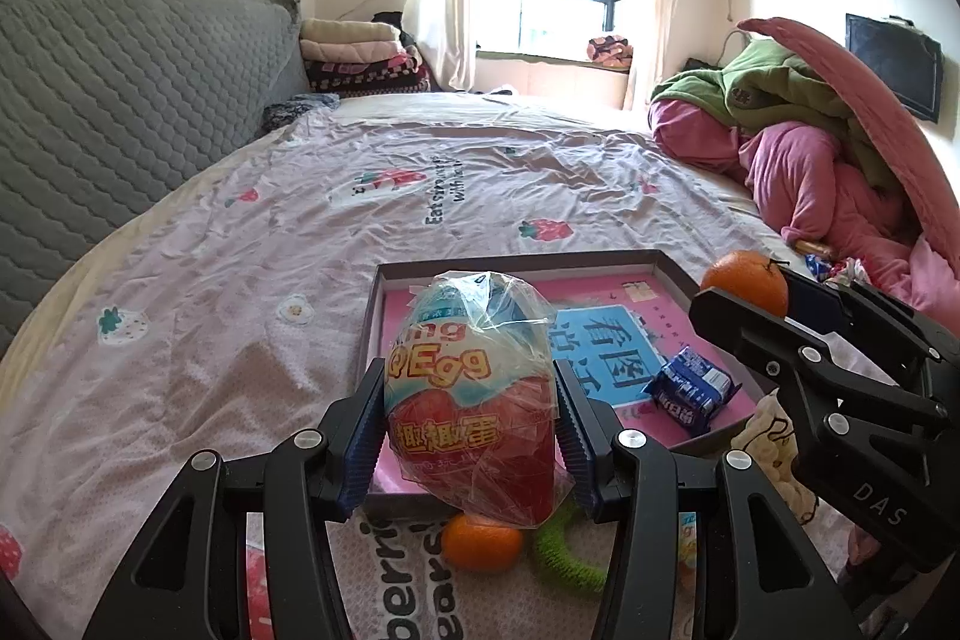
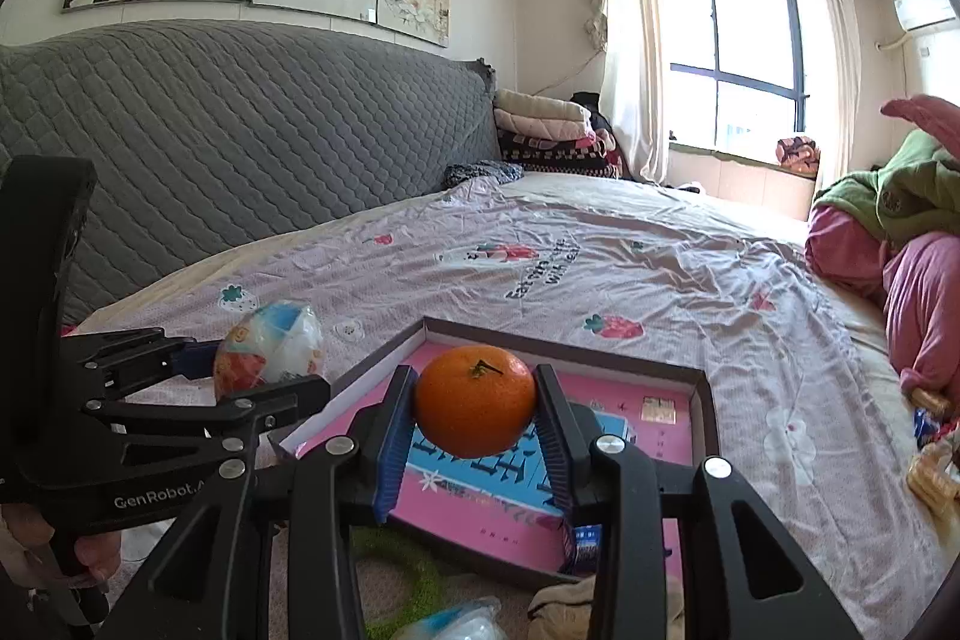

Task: Organize objects
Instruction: 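Carry the orange over the pink box with the right tool while the left tool carries the egg toy there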

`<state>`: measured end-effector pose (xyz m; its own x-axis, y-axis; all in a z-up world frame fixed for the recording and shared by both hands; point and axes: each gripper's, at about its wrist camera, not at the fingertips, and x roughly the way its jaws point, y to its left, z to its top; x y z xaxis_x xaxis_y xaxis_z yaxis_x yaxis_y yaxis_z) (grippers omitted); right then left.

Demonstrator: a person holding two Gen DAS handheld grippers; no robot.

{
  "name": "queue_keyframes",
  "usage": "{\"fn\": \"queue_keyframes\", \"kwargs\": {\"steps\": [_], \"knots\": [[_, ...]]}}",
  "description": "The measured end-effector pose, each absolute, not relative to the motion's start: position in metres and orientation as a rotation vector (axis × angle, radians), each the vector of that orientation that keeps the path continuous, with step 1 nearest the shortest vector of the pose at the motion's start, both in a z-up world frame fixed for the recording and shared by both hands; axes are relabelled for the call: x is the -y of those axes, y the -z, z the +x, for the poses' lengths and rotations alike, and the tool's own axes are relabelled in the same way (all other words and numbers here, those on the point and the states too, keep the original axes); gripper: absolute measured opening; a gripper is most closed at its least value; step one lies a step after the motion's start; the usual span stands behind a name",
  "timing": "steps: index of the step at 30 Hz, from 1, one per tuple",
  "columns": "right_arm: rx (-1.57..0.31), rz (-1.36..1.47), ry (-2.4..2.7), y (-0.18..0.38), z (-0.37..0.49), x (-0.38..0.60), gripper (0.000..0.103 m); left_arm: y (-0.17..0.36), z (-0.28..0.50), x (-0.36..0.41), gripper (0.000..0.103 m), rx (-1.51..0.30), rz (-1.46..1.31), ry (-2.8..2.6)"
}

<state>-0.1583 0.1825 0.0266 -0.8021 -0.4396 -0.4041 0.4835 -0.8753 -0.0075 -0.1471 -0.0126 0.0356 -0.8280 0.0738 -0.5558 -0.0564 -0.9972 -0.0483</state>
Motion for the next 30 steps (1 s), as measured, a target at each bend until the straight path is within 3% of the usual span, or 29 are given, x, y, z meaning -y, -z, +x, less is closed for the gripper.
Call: {"fn": "queue_keyframes", "kwargs": {"steps": [30], "knots": [[-0.230, 0.871, 2.519, 0.028, -0.197, -0.175, 0.039, 0.020, -0.197, 0.007, 0.053, 0.044, -1.134, -2.838]]}}
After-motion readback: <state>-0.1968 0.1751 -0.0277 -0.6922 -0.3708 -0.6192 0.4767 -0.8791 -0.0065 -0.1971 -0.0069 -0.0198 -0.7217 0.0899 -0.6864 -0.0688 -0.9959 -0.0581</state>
